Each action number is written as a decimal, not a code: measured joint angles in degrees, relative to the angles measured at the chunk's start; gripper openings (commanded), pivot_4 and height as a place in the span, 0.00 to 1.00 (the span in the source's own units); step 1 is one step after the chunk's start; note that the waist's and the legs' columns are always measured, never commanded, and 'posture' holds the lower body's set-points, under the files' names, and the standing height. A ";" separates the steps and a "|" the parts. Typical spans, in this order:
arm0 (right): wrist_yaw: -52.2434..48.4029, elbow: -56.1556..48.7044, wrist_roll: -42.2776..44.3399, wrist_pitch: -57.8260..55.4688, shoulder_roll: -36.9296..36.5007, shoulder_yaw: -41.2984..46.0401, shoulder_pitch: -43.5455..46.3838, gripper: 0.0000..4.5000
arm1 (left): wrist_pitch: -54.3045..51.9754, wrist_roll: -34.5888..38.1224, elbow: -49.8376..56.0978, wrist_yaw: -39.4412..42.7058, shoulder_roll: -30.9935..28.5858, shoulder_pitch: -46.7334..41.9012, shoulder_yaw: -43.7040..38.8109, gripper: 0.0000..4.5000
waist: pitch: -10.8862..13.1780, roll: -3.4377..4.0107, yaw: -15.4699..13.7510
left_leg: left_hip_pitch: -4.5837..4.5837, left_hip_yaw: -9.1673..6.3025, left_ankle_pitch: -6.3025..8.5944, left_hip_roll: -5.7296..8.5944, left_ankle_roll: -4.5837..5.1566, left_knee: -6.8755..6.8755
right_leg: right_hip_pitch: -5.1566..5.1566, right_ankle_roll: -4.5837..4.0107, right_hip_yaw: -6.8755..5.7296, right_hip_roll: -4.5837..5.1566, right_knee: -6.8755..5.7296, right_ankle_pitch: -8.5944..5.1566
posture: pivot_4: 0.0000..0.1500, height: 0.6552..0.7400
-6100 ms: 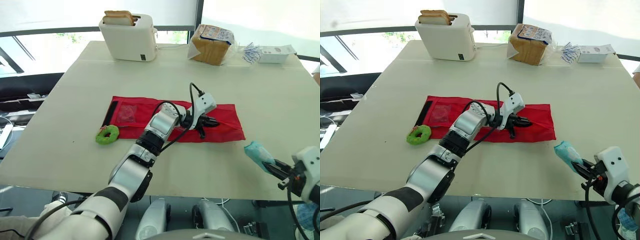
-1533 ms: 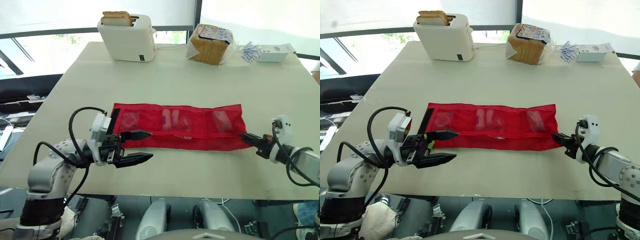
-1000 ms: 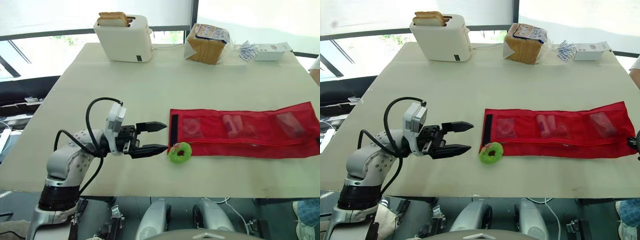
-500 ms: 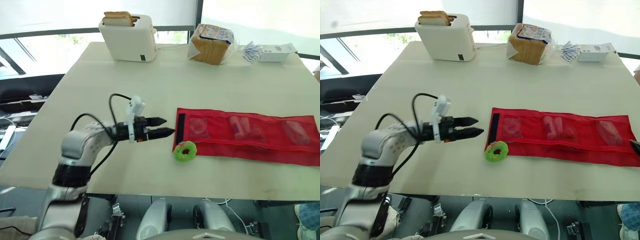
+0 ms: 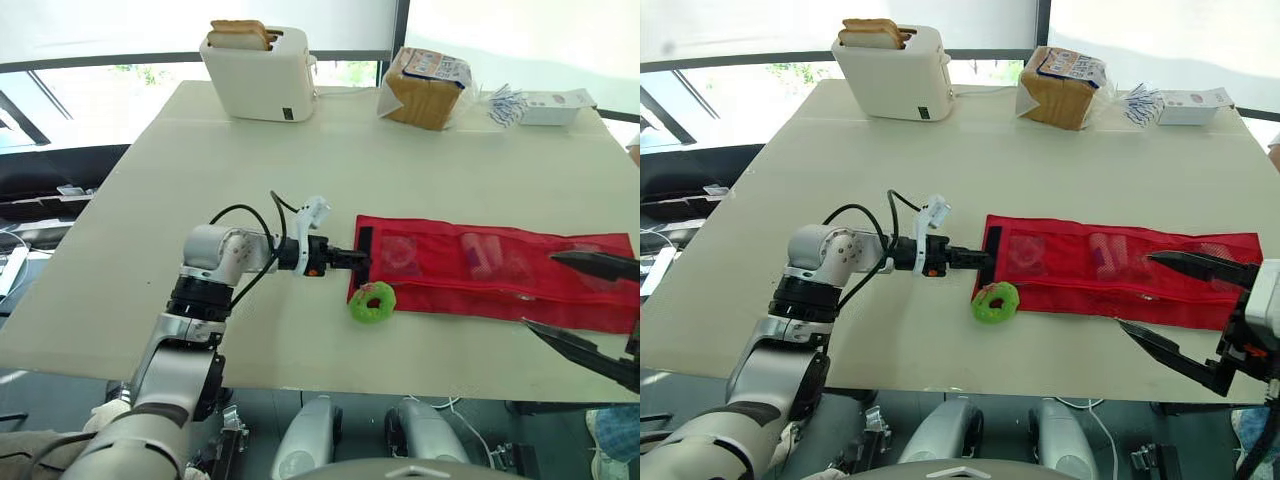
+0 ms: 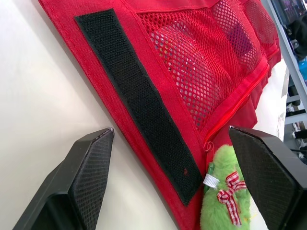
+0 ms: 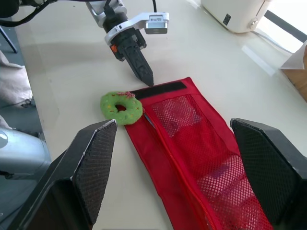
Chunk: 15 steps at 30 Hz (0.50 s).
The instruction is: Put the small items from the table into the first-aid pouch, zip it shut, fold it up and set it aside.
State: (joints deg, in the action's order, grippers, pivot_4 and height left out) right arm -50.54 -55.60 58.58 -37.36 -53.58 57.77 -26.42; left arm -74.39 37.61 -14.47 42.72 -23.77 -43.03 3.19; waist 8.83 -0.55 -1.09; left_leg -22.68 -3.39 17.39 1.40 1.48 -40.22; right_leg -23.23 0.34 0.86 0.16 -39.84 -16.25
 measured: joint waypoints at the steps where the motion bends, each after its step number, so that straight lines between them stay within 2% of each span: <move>1: 0.42 -0.19 -0.17 0.08 0.04 -0.82 0.10 0.90 | -1.09 0.48 -0.40 -0.37 0.77 -0.04 -0.96 0.90 | 0.00 0.00 0.01 | 0.00 0.00 0.00 0.00 0.00 0.00 | 0.00 0.00 0.00 0.00 0.00 0.00 | 1.00 1.00; 2: 1.75 -0.80 -0.71 0.32 0.13 -3.12 0.71 0.90 | -4.75 1.97 -1.34 -1.33 3.38 -0.08 -3.35 0.90 | 0.00 -0.01 0.03 | -0.01 -0.01 0.00 0.00 -0.01 -0.01 | 0.00 0.00 -0.01 0.00 0.00 0.00 | 1.00 1.00; 6: 4.30 -1.35 -0.87 1.08 0.16 -6.75 2.60 0.90 | -10.58 4.19 -2.05 -2.93 6.57 -0.08 -6.80 0.90 | 0.03 -0.05 0.24 | -0.02 -0.01 -0.02 0.00 -0.03 -0.01 | -0.02 0.00 -0.02 0.00 -0.02 0.00 | 1.00 1.00; 7: 5.08 -1.61 -0.94 1.35 0.13 -8.06 3.25 0.91 | -11.77 4.50 -2.09 -3.36 7.19 -0.12 -7.98 0.85 | 0.03 -0.05 0.31 | -0.01 -0.01 -0.02 -0.01 -0.03 -0.01 | -0.02 0.00 -0.02 -0.02 -0.02 0.00 | 1.00 1.00; 10: 6.52 -1.85 -2.08 1.45 -0.08 -11.42 4.33 0.91 | -13.25 4.98 -1.82 -4.26 7.65 0.05 -9.50 0.66 | 0.03 -0.05 0.31 | 0.00 0.00 -0.03 -0.01 -0.05 -0.01 | -0.02 0.00 -0.02 -0.01 -0.03 0.00 | 1.00 1.00; 11: 7.83 -1.85 -2.60 1.36 -0.35 -14.00 5.13 0.91 | -14.05 5.30 -1.80 -4.84 8.31 0.30 -10.92 0.46 | 0.03 -0.05 0.27 | 0.00 -0.01 -0.03 -0.01 -0.05 -0.01 | -0.02 0.00 -0.01 -0.01 -0.02 0.00 | 1.00 1.00; 13: 9.98 -1.85 -3.03 1.00 -0.71 -17.51 6.84 0.91 | -14.83 5.46 -1.81 -5.48 8.98 0.57 -12.55 0.34 | 0.03 -0.10 0.22 | 0.00 -0.01 -0.03 -0.01 -0.05 -0.02 | -0.02 0.00 -0.02 -0.01 -0.02 0.00 | 1.00 1.00; 14: 11.87 -1.80 -3.08 0.28 -0.87 -20.37 8.62 0.91 | -15.46 5.61 -1.82 -5.79 9.33 0.57 -13.73 0.26 | 0.02 -0.12 0.22 | 0.00 -0.01 -0.03 -0.01 -0.06 -0.02 | -0.03 0.00 -0.01 -0.01 -0.01 0.00 | 1.00 1.00; 15: 17.24 -1.58 -3.62 -2.15 -0.50 -29.39 13.81 0.91 | -16.43 6.26 -1.78 -6.49 10.33 0.19 -15.79 0.11 | 0.02 -0.15 0.37 | 0.02 -0.01 -0.05 -0.01 -0.10 -0.03 | -0.04 -0.01 0.00 -0.01 -0.03 0.00 | 1.00 1.00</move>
State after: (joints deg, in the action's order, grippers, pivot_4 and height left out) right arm -33.30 -57.18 54.96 -39.52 -54.08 28.38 -12.61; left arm -90.82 43.87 -16.25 36.23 -13.44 -42.84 -12.60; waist 8.85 -0.70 -0.72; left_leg -22.66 -3.40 17.33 1.38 1.38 -40.25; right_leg -23.27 0.33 0.86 0.16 -39.87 -16.25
